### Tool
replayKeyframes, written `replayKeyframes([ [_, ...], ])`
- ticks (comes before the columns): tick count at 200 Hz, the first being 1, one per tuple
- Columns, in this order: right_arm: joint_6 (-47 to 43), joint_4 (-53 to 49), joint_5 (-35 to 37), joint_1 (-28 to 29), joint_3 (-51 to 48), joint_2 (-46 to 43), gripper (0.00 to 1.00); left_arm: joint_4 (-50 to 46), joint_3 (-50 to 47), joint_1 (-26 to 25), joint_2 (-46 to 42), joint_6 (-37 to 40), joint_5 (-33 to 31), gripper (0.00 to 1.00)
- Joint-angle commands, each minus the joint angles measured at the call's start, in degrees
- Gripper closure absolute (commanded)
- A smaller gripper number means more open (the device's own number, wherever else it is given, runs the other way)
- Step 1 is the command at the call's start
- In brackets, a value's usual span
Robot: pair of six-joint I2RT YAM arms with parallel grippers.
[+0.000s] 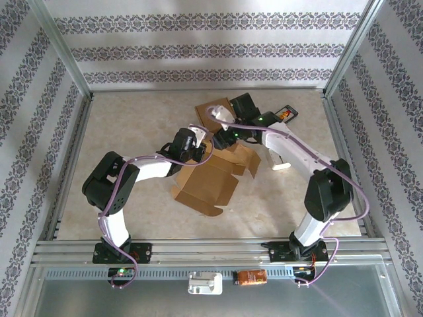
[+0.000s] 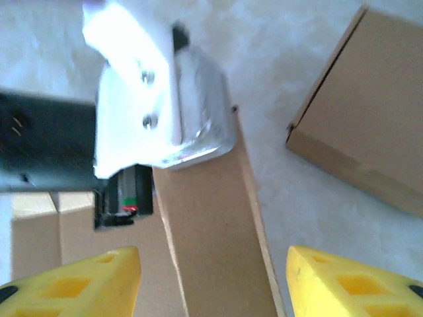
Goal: Fold the paper box
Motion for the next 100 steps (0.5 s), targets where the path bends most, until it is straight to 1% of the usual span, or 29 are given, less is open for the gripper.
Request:
replayKeyframes([
  [1, 26.35, 1.91, -0.34, -4.64, 1.69, -7.38, 0.43, 2.05, -2.15, -0.81, -0.41, 1.43, -5.79, 1.0],
  [8, 32.32, 1.95, -2.09, -6.22, 0.27, -8.82, 0.44, 2.66, -2.4, -1.06, -0.39, 1.46, -5.93, 0.96],
  [19, 39.08, 4.02, -6.08, -8.05, -4.01, -11.69, 0.46, 3.15, -2.58, -1.57, -0.47, 1.64, -6.32, 0.82],
  [27, 42.33, 5.87, -7.67, -8.55, -7.18, -13.63, 0.45, 3.27, -2.66, -1.85, -0.61, 1.72, -6.32, 0.72],
  [39, 43.92, 6.1, -7.59, -8.35, -9.98, -15.92, 0.45, 3.84, -3.01, -1.98, -0.95, 1.72, -5.8, 0.62],
  [53, 45.5, 5.36, -4.59, -7.5, -11.85, -18.04, 0.45, 4.53, -3.93, -1.99, -1.88, 1.38, -5.53, 0.53],
  [64, 48.17, 5.3, -1.68, -7.0, -13.07, -19.34, 0.42, 5.54, -4.97, -1.98, -3.08, 0.99, -5.37, 0.47],
  [85, 57.87, 3.49, 4.07, -6.04, -14.99, -20.8, 0.39, 6.19, -6.98, -1.98, -6.4, 0.09, -4.94, 0.4],
  [100, 63.35, 3.9, 6.91, -4.34, -17.54, -22.03, 0.39, 5.26, -8.35, -1.98, -9.66, -1.22, -4.24, 0.35],
])
